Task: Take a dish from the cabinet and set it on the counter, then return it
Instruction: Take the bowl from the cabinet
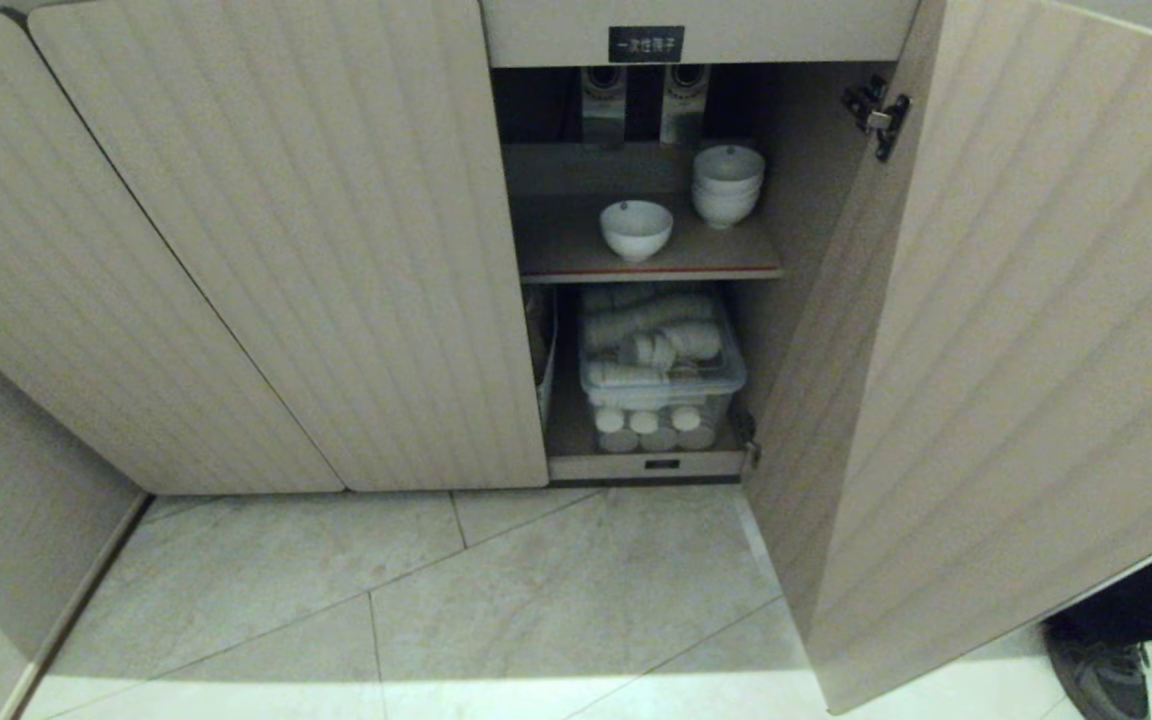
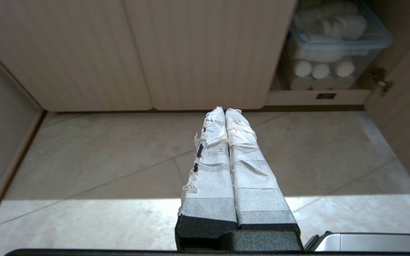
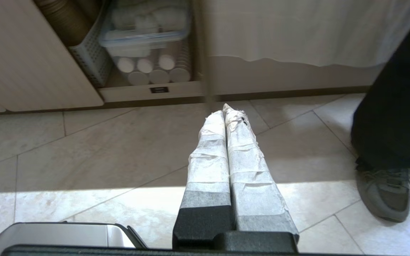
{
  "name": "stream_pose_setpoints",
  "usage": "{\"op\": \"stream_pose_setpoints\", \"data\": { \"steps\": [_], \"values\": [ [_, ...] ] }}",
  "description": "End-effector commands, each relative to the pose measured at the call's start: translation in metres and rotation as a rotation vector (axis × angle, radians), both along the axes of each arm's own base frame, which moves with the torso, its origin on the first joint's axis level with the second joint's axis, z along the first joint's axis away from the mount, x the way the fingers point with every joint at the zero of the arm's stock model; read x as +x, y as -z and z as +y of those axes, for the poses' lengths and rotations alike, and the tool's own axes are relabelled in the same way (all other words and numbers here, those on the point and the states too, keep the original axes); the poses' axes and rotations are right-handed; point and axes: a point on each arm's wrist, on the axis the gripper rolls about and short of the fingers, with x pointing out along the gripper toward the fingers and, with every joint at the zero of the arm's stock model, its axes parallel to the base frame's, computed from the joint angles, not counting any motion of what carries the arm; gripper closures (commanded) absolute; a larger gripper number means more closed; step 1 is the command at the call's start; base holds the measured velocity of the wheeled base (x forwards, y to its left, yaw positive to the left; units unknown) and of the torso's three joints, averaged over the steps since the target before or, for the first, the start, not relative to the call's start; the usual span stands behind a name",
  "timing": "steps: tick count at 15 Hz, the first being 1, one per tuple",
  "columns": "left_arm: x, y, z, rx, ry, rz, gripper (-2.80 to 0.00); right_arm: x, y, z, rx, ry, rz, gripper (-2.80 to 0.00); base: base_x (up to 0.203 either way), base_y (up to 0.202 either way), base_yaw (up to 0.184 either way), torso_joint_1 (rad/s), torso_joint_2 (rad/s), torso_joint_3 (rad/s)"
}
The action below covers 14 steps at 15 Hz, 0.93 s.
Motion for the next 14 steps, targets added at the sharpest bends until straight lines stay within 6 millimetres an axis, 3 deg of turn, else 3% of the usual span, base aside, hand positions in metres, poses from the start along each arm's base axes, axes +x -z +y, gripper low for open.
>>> {"op": "stream_pose_setpoints", "data": {
  "steps": [1, 14],
  "values": [
    [0.0000, 0.0000, 0.0000, -0.001, 0.000, -0.001, 0.00, 0.0001, 0.0000, 0.0000, 0.000, -0.001, 0.001, 0.00, 0.000, 0.204, -0.001, 0.002, 0.00, 0.005],
    [0.0000, 0.0000, 0.0000, 0.002, -0.001, -0.001, 0.00, 0.0001, 0.0000, 0.0000, 0.000, -0.001, 0.001, 0.00, 0.000, 0.194, -0.002, 0.000, 0.00, 0.004]
  ]
}}
